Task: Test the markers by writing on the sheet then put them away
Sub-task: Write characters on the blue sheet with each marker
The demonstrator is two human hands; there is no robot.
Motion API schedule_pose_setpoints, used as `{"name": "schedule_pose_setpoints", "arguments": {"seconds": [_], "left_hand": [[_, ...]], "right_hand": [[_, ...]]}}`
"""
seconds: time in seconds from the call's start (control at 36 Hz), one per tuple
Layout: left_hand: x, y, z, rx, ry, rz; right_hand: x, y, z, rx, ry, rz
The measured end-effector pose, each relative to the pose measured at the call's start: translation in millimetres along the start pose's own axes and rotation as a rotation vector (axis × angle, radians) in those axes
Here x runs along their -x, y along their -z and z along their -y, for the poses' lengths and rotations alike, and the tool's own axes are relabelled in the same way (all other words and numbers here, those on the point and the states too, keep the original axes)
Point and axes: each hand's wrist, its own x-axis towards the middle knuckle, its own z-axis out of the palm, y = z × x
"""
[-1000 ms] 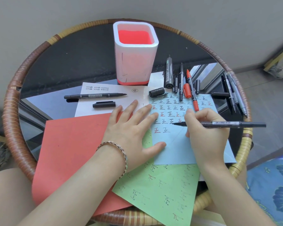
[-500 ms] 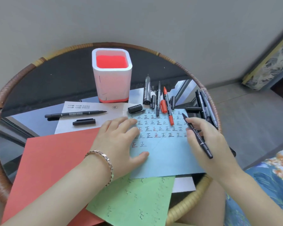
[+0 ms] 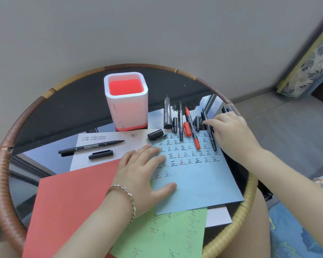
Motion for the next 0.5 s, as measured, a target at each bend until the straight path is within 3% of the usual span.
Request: {"name": "schedule_pose_setpoints", "arguments": {"seconds": [0.17, 0.5], "left_hand": [[0.3, -1.9, 3.0, 0.038, -0.014, -0.029], [0.1, -1.2, 3.3, 0.035, -0.013, -0.018]], "right_hand": [[6.5, 12.1, -9.8, -0.029, -0.213, -0.048], [0.4, 21.9, -17.7, -0.059, -0.477, 0.086]]}}
